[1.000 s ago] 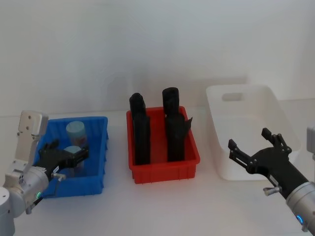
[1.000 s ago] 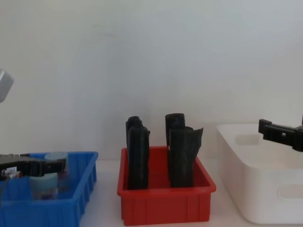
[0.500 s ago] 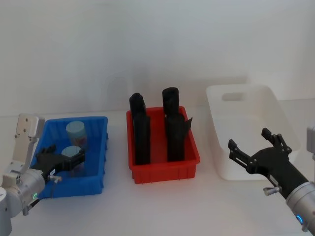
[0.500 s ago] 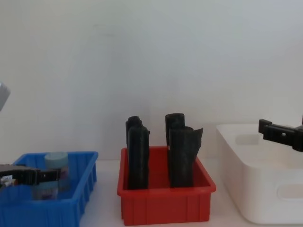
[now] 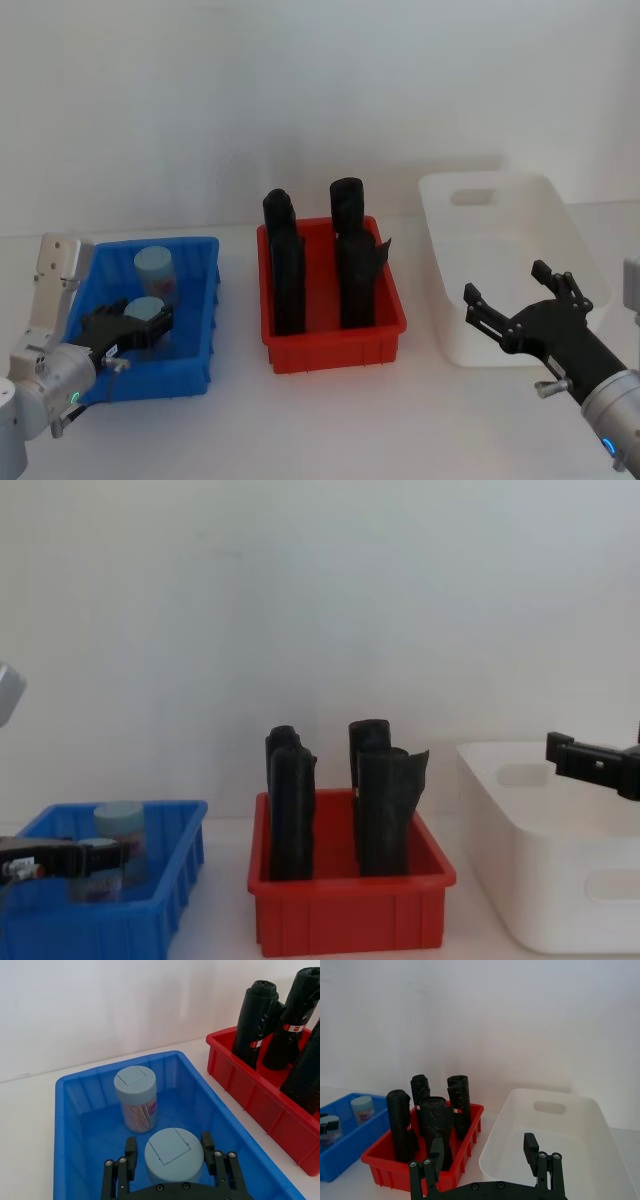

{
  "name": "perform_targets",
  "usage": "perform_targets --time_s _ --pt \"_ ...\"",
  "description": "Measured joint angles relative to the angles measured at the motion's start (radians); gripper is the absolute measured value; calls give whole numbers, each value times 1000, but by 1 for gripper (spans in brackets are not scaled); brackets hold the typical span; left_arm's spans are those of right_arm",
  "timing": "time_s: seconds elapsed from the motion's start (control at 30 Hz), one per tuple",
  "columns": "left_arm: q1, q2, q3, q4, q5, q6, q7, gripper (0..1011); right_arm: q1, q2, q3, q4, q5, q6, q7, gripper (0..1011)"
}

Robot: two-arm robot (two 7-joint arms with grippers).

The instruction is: Pick the cotton swabs from the blue box and place them into the white box.

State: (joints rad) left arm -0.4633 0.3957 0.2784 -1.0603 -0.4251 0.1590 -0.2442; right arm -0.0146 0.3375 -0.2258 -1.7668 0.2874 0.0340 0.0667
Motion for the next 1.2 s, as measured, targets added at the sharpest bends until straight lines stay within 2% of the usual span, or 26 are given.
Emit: perform_targets --time_s 0.13,0.2,0.5,0.63,0.9,1.2 --pt "-3 -2 0 7 -2 0 -7 702 0 0 0 0 0 0 0 1002" --pt "-4 -3 1 7 -3 1 -9 673 0 0 0 0 0 0 0 1002" --pt "3 2 -1 -21 5 15 -11 670 0 0 0 0 0 0 0 1002" --pt "11 8 -3 -56 17 26 -7 670 0 0 0 0 0 0 0 1002" --pt "26 27 -11 -183 48 72 -4 670 0 0 0 0 0 0 0 1002" --pt "22 36 -12 -306 74 140 -54 670 0 0 0 0 0 0 0 1001"
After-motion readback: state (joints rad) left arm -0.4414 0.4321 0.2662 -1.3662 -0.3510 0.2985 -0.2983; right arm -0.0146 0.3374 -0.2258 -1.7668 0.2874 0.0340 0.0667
